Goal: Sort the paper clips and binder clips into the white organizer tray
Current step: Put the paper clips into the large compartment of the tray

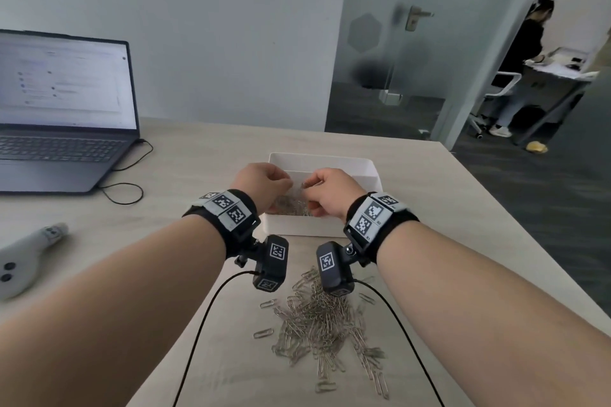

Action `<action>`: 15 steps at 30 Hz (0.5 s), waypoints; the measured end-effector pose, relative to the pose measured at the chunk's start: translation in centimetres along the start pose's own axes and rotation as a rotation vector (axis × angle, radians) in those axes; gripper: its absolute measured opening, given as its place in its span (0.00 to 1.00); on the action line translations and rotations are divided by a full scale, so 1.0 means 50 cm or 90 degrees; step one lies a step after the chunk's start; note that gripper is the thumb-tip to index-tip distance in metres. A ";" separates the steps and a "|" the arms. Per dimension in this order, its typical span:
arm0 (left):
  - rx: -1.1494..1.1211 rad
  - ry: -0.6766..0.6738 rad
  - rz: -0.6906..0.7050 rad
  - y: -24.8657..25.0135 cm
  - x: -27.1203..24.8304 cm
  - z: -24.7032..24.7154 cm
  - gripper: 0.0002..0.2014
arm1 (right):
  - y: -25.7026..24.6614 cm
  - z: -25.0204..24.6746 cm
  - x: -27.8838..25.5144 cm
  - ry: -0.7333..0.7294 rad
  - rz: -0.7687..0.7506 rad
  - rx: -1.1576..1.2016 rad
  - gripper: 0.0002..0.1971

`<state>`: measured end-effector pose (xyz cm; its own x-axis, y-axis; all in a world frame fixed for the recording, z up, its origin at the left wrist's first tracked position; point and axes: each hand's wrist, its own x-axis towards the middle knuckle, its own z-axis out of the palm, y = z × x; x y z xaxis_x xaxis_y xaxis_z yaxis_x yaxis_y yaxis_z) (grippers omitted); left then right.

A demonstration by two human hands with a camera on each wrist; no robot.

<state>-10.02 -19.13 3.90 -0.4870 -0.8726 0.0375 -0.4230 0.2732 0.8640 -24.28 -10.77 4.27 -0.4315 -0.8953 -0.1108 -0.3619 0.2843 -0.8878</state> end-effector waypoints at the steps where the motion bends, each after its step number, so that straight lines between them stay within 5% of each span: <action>1: 0.035 -0.003 0.011 -0.002 -0.002 0.000 0.05 | 0.002 0.002 0.001 -0.003 -0.005 -0.003 0.09; 6: 0.170 -0.041 0.081 -0.009 -0.017 -0.005 0.07 | 0.021 -0.014 -0.013 0.023 -0.060 -0.055 0.09; 10: 0.407 -0.127 0.163 -0.013 -0.037 0.000 0.14 | 0.040 -0.047 -0.044 0.076 -0.130 -0.278 0.07; 15: 0.470 -0.200 0.129 -0.010 -0.050 0.017 0.20 | 0.078 -0.081 -0.080 0.056 -0.081 -0.457 0.15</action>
<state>-9.25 -16.71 2.95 -0.7521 -0.6542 -0.0797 -0.6441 0.7040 0.2992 -27.33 -4.67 3.06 -0.4038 -0.9141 0.0375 -0.8527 0.3612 -0.3773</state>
